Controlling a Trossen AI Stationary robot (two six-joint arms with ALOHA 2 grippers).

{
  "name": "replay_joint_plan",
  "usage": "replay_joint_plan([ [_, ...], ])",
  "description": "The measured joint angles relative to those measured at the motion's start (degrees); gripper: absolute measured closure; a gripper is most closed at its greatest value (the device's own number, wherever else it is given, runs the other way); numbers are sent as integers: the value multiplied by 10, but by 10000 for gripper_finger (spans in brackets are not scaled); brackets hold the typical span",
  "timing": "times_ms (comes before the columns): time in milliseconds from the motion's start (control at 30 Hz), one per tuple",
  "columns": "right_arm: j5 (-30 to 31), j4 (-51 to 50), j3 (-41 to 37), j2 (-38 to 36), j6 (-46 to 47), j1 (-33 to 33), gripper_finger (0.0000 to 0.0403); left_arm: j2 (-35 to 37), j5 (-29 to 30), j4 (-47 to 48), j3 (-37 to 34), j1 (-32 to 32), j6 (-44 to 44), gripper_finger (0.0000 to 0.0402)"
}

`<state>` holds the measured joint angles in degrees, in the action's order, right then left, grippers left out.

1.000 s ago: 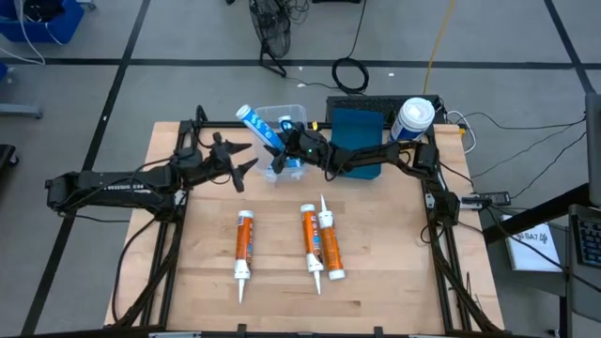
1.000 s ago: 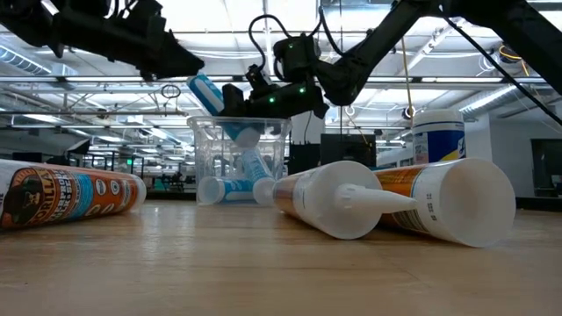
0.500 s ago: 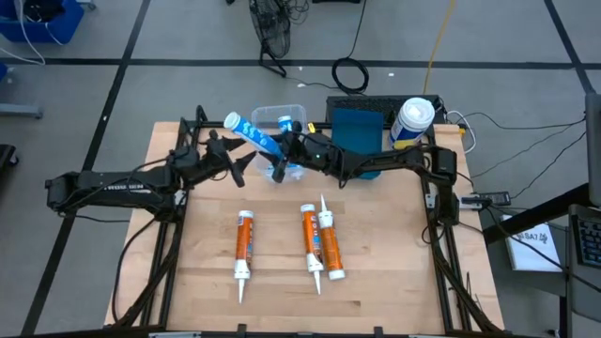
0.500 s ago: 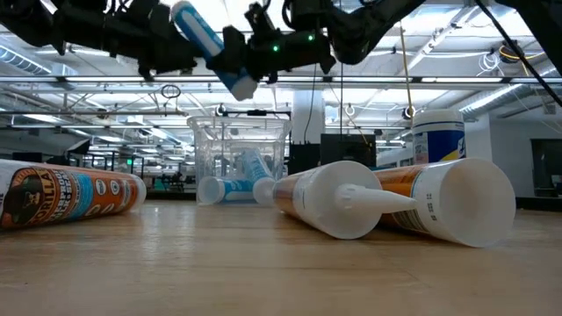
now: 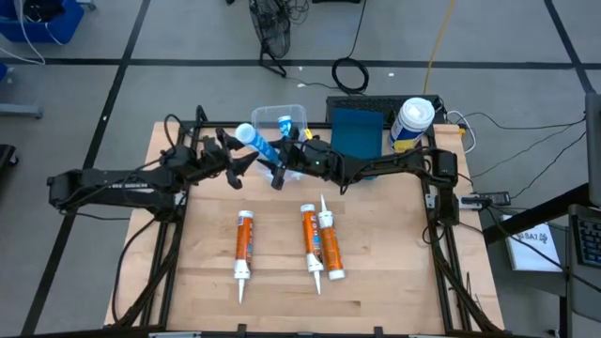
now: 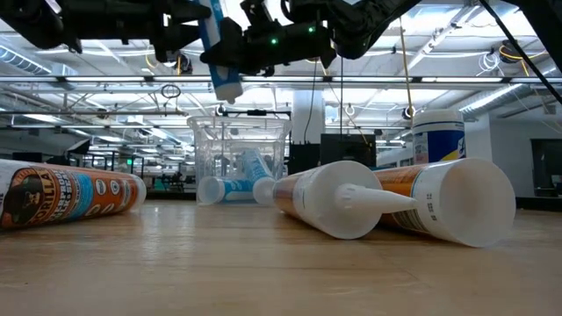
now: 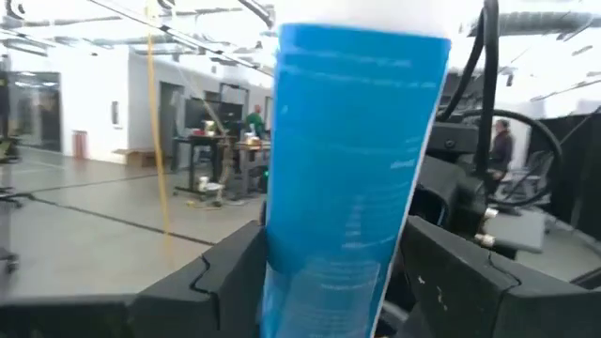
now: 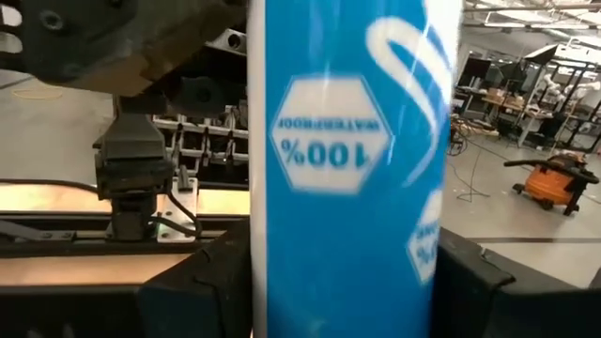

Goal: Pick & place silicon tubes, Sealant and Lysol wipes
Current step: Put the blue sealant into the transparent bin

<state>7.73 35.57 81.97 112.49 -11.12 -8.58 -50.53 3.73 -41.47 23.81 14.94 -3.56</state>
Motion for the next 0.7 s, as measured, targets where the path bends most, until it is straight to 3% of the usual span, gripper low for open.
replay_joint_plan([
  [267, 4, -29, 0, 0, 16, 0, 190, -103, -23, -122, 0, 6, -4, 162],
  [500, -2, -46, 0, 0, 16, -2, 190, -119, -58, -122, 12, 15, -6, 167],
  [700, -4, -46, 0, -2, 15, -2, 183, -116, -77, -126, 21, 15, 10, 252],
])
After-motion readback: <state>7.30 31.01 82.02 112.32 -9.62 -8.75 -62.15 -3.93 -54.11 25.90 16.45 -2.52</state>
